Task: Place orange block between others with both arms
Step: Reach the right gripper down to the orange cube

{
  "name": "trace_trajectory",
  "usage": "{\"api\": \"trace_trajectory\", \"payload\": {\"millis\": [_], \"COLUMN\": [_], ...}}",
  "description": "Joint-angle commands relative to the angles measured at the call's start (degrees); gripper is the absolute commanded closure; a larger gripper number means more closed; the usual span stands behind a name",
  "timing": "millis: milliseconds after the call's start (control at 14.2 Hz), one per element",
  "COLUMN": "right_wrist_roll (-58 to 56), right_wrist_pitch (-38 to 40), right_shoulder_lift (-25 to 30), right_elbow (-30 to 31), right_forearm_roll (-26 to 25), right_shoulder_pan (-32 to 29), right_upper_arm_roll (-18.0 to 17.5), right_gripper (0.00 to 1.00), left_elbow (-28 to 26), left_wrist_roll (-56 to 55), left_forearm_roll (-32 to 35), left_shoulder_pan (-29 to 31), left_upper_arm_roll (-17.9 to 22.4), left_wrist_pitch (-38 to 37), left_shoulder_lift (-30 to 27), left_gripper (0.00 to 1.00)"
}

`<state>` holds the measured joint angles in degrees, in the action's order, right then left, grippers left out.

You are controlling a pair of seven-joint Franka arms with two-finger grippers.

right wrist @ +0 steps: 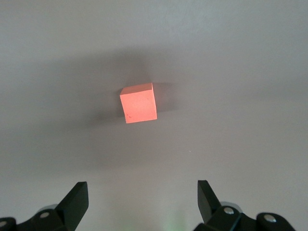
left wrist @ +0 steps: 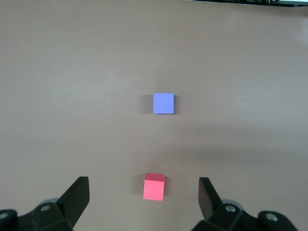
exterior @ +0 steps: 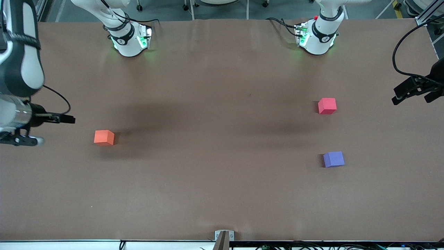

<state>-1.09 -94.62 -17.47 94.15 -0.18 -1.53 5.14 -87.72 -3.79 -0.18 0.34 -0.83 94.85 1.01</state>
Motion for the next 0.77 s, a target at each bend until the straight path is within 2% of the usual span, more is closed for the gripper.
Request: {"api": "trace_trajectory", "payload": {"millis": [0, 282, 704], "right_wrist_roll": [-0.7, -3.5, -5.5], "right_wrist_pitch": [-1.8, -6.1, -15.1], "right_shoulder_lift": [-6.0, -11.5, -12.2], "right_elbow": [-0.2, 0.6, 6.8], "right_forearm_roll": [0.1, 0.1, 0.1], "right_shoulder_pan": [0.5, 1.8, 1.1], "right_upper_arm_roll": [-0.1, 0.0, 0.0], "right_gripper": [0.00, 0.00, 0.00], "left_elbow": [0.2, -0.1, -0.2], "left_wrist_roll": [-0.6, -0.6, -0.5], "left_forearm_roll": [0.0, 0.0, 0.0], "left_shoulder_pan": [0.4, 0.5, 0.5], "left_upper_arm_roll": [-0.3, -0.3, -0.3], "left_wrist_pitch": [-0.5, -0.3, -0.2], "left_shoulder_lift": [-0.5, -0.5, -0.6], "left_gripper": [0.00, 0.00, 0.00]}}
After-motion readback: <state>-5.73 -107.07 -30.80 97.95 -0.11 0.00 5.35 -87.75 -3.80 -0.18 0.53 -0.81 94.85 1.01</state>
